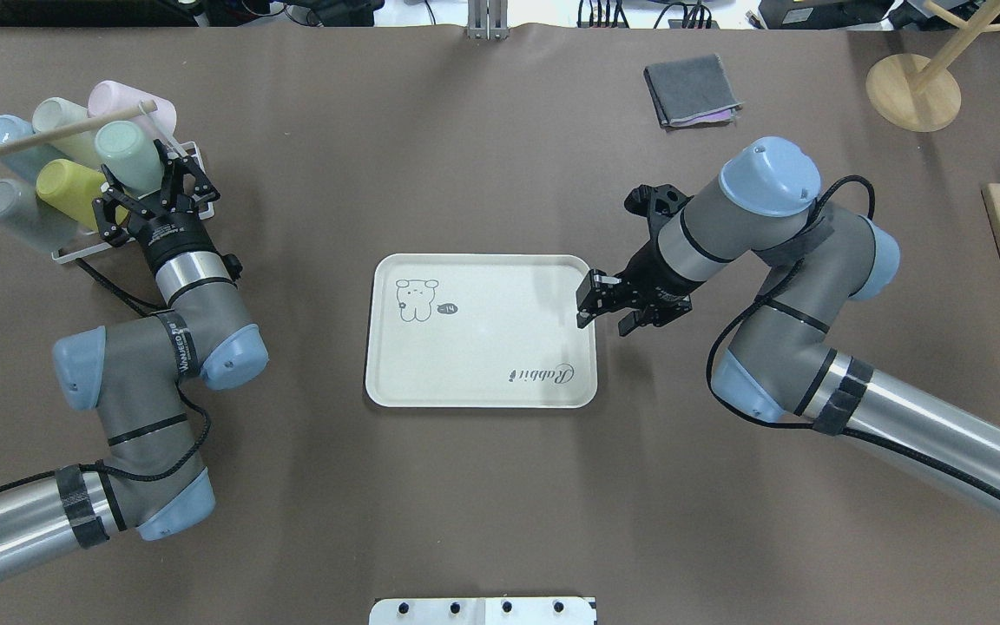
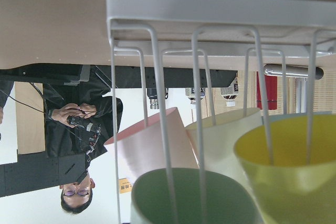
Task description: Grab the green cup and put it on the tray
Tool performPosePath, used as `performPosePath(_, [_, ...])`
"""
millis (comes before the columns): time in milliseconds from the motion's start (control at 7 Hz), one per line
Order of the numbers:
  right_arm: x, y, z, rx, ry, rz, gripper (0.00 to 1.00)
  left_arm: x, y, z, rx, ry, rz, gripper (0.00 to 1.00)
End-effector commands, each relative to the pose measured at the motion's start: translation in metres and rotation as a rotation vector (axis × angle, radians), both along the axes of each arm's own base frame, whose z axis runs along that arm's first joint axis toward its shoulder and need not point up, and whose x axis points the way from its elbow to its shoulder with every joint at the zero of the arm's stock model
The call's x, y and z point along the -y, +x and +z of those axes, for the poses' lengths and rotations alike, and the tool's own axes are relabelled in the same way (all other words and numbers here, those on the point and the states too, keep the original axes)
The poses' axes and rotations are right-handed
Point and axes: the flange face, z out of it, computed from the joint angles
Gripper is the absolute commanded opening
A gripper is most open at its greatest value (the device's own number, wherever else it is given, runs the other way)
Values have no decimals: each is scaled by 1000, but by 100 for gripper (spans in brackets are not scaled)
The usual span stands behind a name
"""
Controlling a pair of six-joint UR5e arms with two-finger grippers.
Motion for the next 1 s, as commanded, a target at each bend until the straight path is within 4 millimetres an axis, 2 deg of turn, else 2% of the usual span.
performPosePath(0, [26,79,13,-53,-50,74,100,-6,-12,-2,-1,8,0,65])
performPosePath(143, [24,121,29,-74,-28,92,100,-10,-19,-4,-1,7,4,65])
performPosePath(286, [31,166,45,-142,-24,111,100,-13,-28,-13,6,5,12,65])
performPosePath(429, [49,219,64,-211,63,77,100,-15,-37,-29,6,9,20,65])
performPosePath(571, [59,277,96,-285,91,62,100,-15,-47,-39,8,9,22,65])
performPosePath(714, [50,335,147,-336,135,45,100,-17,-55,-57,2,15,28,65])
performPosePath(857, [33,394,193,-369,104,78,100,-16,-64,-69,-6,17,28,65])
